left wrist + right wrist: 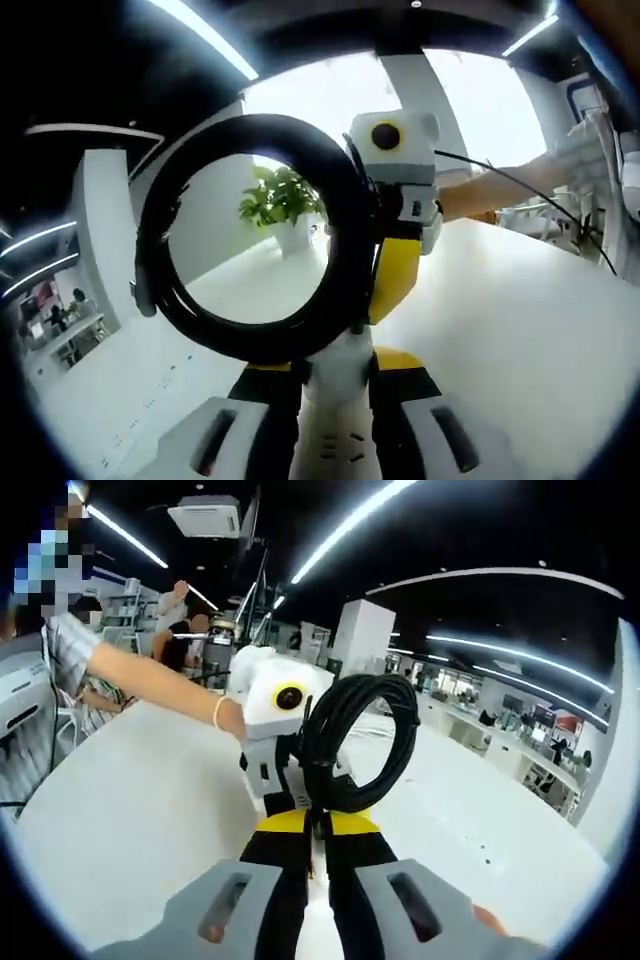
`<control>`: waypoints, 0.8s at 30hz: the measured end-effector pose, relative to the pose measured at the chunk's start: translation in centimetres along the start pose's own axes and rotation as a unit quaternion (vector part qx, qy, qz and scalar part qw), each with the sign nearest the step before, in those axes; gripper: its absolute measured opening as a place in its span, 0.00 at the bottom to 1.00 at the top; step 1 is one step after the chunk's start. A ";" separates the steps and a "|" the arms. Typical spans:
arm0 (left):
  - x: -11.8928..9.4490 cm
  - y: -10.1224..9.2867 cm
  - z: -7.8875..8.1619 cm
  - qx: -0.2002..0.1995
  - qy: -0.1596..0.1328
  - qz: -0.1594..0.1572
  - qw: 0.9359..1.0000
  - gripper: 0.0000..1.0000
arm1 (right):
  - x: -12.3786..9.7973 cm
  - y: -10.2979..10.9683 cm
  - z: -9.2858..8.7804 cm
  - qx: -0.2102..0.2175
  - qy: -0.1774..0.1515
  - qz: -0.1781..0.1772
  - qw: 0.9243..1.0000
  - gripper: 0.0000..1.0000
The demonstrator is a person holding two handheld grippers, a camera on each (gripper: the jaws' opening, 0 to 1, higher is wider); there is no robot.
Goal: Straighten the power strip on the desk, plug the charger into it
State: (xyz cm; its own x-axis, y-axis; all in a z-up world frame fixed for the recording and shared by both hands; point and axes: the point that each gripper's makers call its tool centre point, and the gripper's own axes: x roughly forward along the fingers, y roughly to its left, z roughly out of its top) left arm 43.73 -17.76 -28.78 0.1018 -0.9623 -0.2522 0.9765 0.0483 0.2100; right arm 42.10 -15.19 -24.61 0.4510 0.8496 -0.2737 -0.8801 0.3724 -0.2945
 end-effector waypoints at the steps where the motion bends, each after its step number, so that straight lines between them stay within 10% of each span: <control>1: 0.0 0.0 0.0 0.002 0.001 0.000 1.000 0.25 | 0.0 0.0 0.0 0.009 0.001 0.001 1.000 0.03; 8: 0.1 -0.2 -0.9 0.012 0.020 0.019 1.000 0.27 | 0.0 -0.1 -0.1 0.017 -0.001 0.006 1.000 0.02; 15: -1.1 0.6 0.2 -0.029 -0.015 0.033 0.999 0.47 | 0.0 -0.2 -0.2 0.017 0.000 0.002 1.000 0.02; 24: -3.3 1.2 -1.0 -0.037 0.015 0.044 0.998 0.68 | -0.2 -0.3 -0.2 0.021 -0.006 -0.002 1.000 0.03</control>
State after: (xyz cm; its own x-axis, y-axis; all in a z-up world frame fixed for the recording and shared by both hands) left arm 44.75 -14.23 -28.60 0.1932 -0.9449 -0.2643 0.9746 0.1536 0.1633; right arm 42.29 -15.51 -24.64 0.4532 0.8520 -0.2622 -0.8838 0.3910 -0.2569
